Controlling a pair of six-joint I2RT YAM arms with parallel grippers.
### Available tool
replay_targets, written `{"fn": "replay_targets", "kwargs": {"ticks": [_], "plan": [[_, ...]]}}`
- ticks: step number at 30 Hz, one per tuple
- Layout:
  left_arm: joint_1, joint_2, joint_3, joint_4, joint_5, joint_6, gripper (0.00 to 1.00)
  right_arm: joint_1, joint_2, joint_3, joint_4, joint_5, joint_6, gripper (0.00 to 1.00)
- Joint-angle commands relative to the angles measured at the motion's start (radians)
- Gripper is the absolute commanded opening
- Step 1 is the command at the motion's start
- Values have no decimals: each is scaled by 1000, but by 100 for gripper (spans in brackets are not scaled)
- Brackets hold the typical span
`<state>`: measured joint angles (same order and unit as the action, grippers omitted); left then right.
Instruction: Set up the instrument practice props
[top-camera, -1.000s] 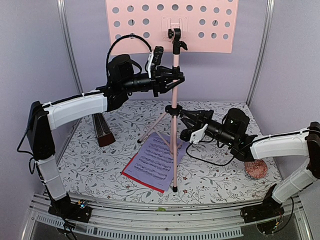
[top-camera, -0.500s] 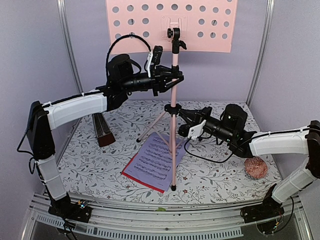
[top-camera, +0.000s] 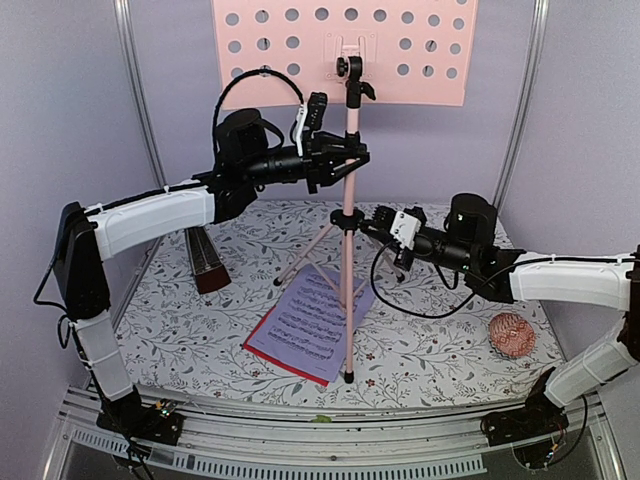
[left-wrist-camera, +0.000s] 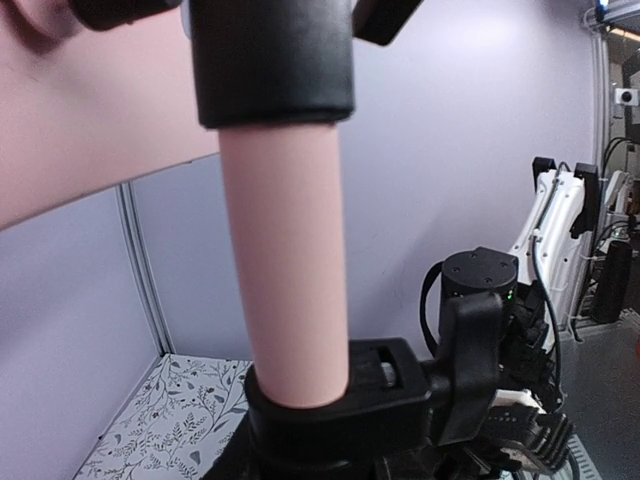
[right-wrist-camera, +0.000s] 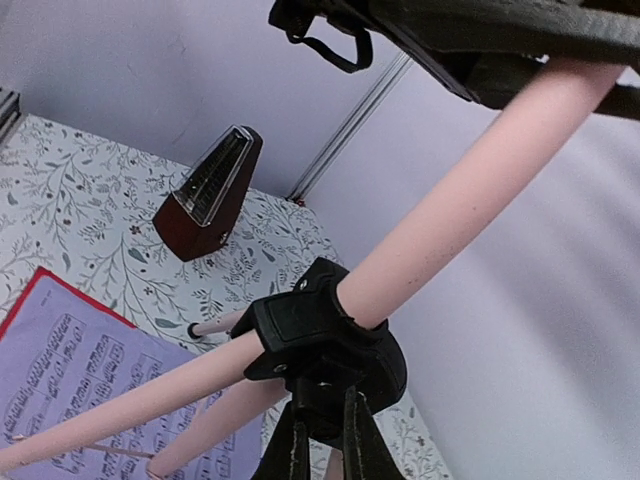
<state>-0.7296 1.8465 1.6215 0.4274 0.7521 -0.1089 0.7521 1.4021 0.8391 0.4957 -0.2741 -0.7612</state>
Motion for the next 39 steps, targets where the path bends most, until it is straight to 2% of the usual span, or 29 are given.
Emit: {"fn": "replay_targets", "kwargs": {"ticks": [1, 7, 10, 12, 17, 19, 22, 33, 36, 39], "plan": [[-35, 1, -1, -21, -28, 38, 0, -15, -15, 51, -56, -92, 443, 0], [-42, -6, 4, -21, -53, 60, 0, -72, 0, 93, -78, -154, 856, 0], [-43, -8, 10, -17, -73, 68, 0, -84, 7, 113, -94, -152, 1009, 0], [-42, -11, 16, -8, -101, 73, 0, -84, -1, 114, -94, -139, 1036, 0], [-43, -22, 44, 8, -193, 98, 0, -84, -56, 97, -111, -8, 1030, 43], [-43, -26, 51, 15, -244, 111, 0, -85, -84, 88, -119, 60, 1017, 55], [-49, -25, 73, -2, -349, 140, 0, -84, -124, 69, -126, 138, 1014, 67], [-69, -35, 76, 27, -809, 202, 0, -84, -182, 55, -199, 230, 1054, 87], [-81, -26, 81, 24, -943, 213, 0, -84, -177, 57, -206, 224, 1092, 99], [-101, -16, 84, 29, -1078, 217, 0, -84, -162, 61, -204, 236, 1123, 99]]}}
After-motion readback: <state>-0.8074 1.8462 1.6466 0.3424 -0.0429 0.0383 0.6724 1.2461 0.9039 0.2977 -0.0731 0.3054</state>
